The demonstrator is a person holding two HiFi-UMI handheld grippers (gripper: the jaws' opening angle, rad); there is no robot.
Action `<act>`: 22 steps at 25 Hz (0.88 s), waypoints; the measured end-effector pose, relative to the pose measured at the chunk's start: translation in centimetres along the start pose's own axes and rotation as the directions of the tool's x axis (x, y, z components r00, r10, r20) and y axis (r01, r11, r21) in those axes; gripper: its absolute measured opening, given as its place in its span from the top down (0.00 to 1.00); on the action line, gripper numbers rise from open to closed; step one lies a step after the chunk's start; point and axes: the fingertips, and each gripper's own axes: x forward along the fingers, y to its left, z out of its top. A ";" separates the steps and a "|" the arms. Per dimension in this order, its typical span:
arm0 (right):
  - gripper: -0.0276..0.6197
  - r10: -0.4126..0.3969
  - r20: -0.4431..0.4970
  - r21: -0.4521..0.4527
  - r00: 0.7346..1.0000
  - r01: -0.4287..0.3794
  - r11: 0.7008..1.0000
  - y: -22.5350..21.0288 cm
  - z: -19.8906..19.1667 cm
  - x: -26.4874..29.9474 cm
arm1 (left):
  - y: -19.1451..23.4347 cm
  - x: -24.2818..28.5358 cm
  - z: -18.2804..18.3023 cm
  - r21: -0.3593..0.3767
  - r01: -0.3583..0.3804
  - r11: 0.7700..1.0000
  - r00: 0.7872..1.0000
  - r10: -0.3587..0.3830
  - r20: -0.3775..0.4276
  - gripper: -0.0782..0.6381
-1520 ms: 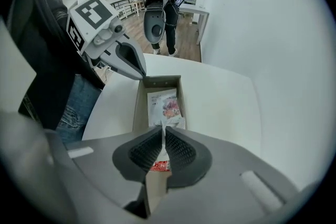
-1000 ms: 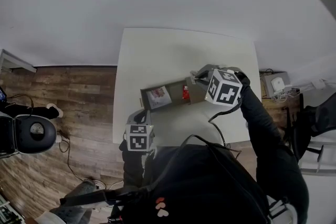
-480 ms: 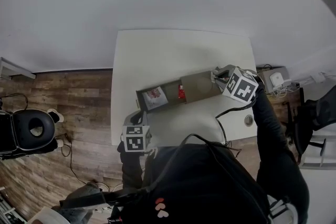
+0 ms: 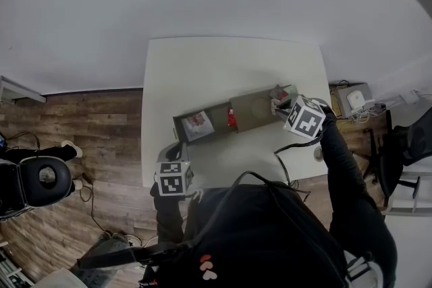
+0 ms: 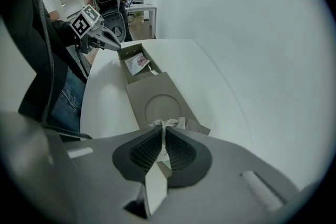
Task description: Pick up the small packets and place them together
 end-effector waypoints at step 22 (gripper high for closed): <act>0.86 0.034 0.008 0.005 0.999 -0.034 0.999 1.1 -0.1 1.9 | 0.0 0.0 -0.1 0.000 -0.003 1.000 1.000 0.003 -0.001 0.89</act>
